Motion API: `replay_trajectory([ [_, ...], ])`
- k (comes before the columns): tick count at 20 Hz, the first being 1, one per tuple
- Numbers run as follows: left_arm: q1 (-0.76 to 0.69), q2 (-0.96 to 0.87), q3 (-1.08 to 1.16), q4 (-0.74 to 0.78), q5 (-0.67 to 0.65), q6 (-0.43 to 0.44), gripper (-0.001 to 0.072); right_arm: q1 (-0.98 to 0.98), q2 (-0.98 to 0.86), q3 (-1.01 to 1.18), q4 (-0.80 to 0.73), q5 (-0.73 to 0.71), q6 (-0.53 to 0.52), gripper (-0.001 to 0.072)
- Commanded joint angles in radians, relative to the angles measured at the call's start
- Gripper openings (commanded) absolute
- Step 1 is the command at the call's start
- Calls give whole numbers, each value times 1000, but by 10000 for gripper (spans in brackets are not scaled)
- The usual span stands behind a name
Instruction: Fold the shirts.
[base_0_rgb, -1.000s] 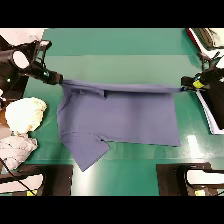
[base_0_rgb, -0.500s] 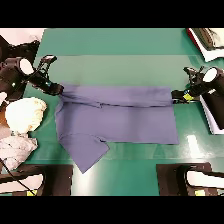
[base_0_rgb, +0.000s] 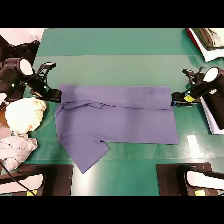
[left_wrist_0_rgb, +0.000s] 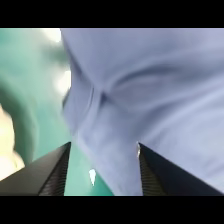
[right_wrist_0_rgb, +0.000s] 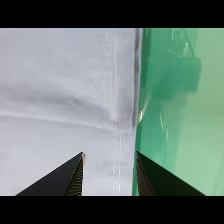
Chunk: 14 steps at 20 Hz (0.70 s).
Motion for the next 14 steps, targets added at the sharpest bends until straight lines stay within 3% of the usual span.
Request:
replay_trajectory([
  [1,-4,98,-92,4,-69,-112,499,0,71,9,-1,29,0,380],
  [4,-4,292,-303,-40,-46,-225,499,0,143,9,2,-12,0,380],
  [9,-4,591,-665,-178,-21,-330,498,0,185,9,2,-48,0,380],
  [14,-4,660,-837,-311,6,-330,498,0,185,9,3,-47,0,380],
])
